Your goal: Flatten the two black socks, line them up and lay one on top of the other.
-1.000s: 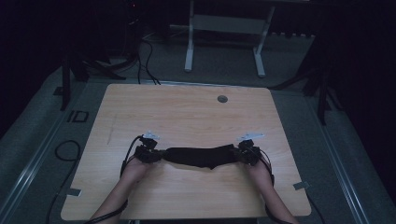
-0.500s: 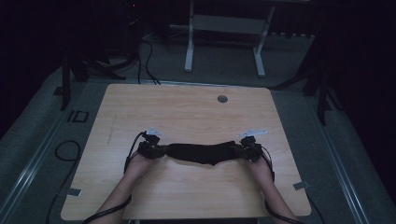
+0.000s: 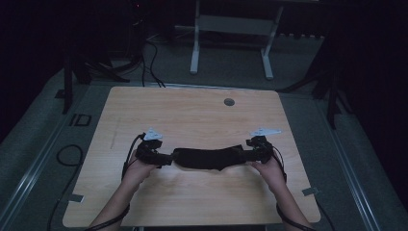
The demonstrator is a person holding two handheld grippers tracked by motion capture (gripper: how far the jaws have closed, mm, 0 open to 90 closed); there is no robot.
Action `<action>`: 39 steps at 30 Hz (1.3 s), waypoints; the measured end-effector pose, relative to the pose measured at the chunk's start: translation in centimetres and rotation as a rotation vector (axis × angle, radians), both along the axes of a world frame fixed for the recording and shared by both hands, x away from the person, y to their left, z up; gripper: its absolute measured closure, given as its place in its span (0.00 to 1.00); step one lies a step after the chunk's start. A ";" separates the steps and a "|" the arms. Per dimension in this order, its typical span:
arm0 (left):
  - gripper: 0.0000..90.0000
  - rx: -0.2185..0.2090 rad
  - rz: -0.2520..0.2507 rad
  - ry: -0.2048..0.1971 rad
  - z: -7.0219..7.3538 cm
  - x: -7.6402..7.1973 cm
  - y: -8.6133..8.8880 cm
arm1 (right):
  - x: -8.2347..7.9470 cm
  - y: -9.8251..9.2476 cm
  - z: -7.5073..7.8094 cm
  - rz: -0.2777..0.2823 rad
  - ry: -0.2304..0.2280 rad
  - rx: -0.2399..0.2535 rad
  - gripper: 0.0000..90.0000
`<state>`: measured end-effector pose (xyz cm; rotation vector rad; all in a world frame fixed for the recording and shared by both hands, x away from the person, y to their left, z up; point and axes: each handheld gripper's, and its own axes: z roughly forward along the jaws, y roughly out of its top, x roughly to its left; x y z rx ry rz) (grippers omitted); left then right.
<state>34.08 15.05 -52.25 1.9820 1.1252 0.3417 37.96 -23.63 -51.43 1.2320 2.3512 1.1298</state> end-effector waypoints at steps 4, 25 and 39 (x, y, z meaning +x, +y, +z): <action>0.08 -0.005 0.030 -0.041 -0.2 -0.6 0.1 | -0.1 0.2 -0.1 0.038 -0.006 -0.011 0.15; 0.03 -0.011 0.052 -0.071 -3.2 -4.2 3.5 | -2.1 -4.3 -1.6 0.004 -0.040 0.007 0.14; 0.03 0.001 0.115 -0.061 -4.5 -7.1 6.5 | -4.6 -8.3 -2.8 -0.050 -0.032 0.001 0.14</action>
